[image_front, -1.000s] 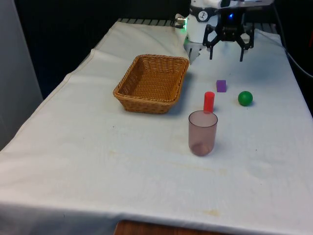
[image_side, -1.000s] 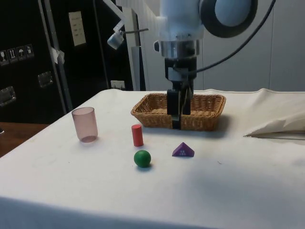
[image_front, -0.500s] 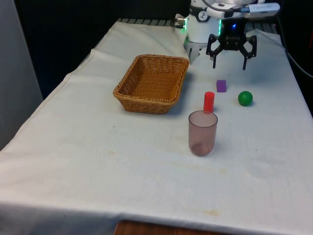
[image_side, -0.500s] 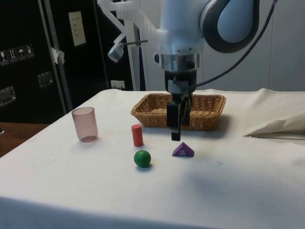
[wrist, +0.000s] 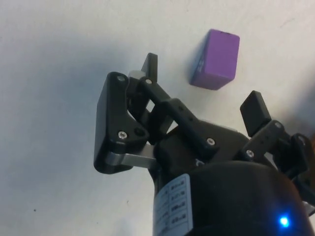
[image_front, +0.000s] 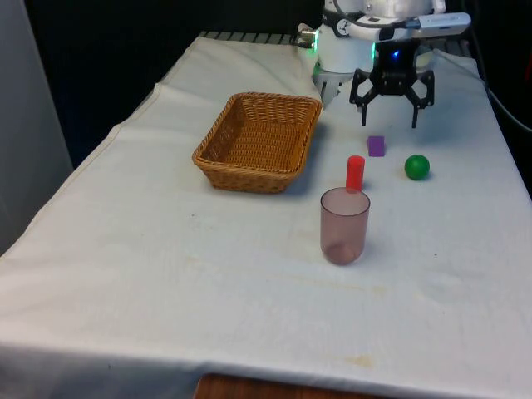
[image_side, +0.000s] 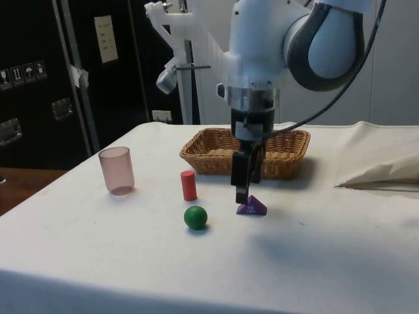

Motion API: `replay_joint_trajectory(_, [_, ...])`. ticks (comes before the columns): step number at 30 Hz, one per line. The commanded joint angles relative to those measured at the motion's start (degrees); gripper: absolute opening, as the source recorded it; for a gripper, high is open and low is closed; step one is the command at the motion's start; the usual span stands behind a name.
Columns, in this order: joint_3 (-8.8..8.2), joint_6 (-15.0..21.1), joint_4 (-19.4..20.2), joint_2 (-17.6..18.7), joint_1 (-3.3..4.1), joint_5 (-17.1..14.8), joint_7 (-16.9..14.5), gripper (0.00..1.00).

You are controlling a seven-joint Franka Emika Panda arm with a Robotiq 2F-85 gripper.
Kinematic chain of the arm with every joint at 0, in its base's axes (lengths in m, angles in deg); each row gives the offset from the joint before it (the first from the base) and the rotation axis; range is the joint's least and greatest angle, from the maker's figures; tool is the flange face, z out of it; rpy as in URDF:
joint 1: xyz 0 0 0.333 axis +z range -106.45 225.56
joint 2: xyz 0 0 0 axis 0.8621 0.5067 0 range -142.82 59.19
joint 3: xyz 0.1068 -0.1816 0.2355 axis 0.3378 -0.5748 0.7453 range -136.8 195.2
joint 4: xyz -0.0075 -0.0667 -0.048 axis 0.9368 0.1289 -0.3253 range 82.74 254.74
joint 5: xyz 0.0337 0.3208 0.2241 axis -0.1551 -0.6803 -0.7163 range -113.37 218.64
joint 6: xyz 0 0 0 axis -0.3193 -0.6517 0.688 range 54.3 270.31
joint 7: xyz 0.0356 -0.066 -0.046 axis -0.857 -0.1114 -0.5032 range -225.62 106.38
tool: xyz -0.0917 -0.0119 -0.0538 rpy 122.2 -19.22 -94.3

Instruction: Pick up the triangular block and place it into the basket.

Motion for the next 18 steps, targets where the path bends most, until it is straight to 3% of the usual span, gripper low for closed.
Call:
replay_joint_trajectory(1, [-1.32, 1.1, 0.1, 0.2, 0.29, 2.2, 1.0, 1.0])
replay_joint_trajectory(7, [-1.89, 2.3, 0.2, 0.9, 0.23, 2.3, 0.1, 1.0])
replay_joint_trajectory(8, [-0.17, 1.3, 0.0, 0.8, 0.0, 0.0, -0.6, 1.0])
replay_joint_trajectory(9, [-1.89, 2.3, 0.2, 0.9, 0.23, 2.3, 0.1, 1.0])
replay_joint_trajectory(10, [-2.18, 2.4, 0.2, 0.9, 0.11, 2.2, -0.5, 1.0])
replay_joint_trajectory(14, [-2.86, 2.6, 0.3, 1.1, 0.11, 1.8, -2.0, 1.0])
replay_joint_trajectory(15, [-1.72, 1.5, 0.2, 0.9, -0.06, 0.0, -2.7, 1.0])
replay_joint_trajectory(16, [-2.92, 2.6, 0.3, 1.3, 0.17, 1.7, -2.2, 1.0])
replay_joint_trajectory(18, [-3.04, 2.7, 0.3, 1.4, 0.17, 1.6, -2.5, 1.0])
